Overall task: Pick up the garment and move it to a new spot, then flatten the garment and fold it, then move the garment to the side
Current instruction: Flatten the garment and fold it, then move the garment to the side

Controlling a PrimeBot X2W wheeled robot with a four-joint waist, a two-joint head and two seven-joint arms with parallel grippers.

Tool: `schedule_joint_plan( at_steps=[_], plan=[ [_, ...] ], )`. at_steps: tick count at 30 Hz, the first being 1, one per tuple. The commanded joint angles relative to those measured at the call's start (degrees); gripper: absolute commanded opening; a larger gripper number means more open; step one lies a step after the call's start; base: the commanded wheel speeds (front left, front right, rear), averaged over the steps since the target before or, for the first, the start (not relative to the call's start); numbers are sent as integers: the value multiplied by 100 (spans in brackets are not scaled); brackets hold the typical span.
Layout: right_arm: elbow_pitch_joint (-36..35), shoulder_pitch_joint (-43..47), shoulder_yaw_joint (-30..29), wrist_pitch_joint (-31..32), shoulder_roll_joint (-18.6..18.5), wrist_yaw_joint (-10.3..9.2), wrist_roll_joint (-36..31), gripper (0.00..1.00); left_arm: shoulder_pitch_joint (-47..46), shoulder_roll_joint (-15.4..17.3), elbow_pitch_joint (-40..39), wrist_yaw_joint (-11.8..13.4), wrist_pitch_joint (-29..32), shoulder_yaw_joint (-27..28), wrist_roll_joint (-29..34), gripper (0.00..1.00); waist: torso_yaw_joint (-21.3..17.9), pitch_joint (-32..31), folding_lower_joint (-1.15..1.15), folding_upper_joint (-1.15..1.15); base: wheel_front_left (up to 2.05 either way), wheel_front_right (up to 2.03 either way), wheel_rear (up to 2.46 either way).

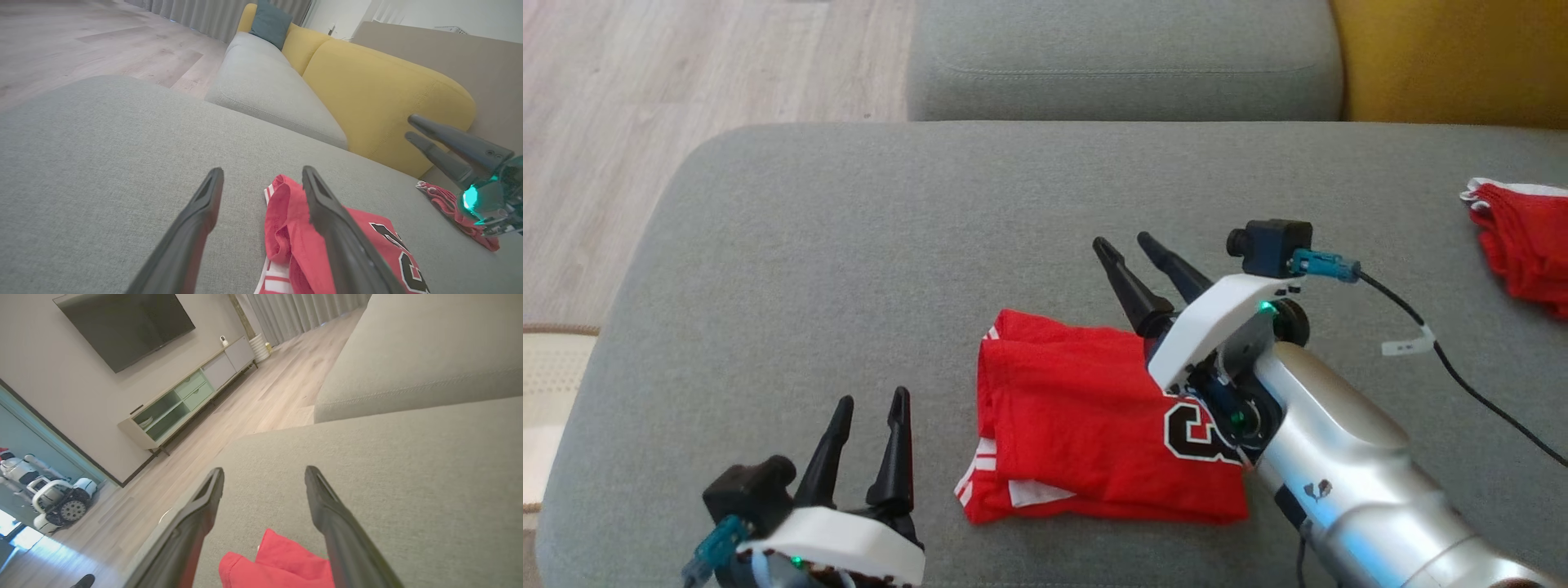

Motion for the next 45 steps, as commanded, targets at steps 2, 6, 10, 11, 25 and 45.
schedule_joint_plan(
  at_steps=[2, 6, 10, 11, 25, 45],
  plan=[
    [-233, 65, -51, -203, -7, -5, -223, 100, -193, 49, -205, 17, -59, 154, 31, 100, -67, -19, 0, 0, 0, 0, 0],
    [-338, 380, -251, -490, -69, -5, -543, 100, -178, 64, -216, 36, -65, 139, 43, 100, -144, -38, 0, 0, 0, 0, 0],
    [-412, 698, -642, -926, -169, -5, -1079, 100, -144, 83, -242, 73, -91, 161, 56, 100, -233, -62, 0, 0, 0, 0, 0],
    [-435, 793, -786, -1017, -180, -5, -1222, 100, -132, 85, -249, 88, -102, 177, 57, 100, -261, -69, 0, 0, 0, 0, 0],
    [-1887, 2541, -3188, -1375, 73, -5, -3925, 100, 35, 54, -76, 197, -320, 498, 478, 100, -628, -125, 0, 0, 0, 0, 0],
    [-3172, 3559, -3484, -1065, 177, -5, -4290, 100, 430, -353, -153, -157, -329, 1129, 1423, 100, -720, -147, 0, 0, 0, 0, 0]
  ],
)
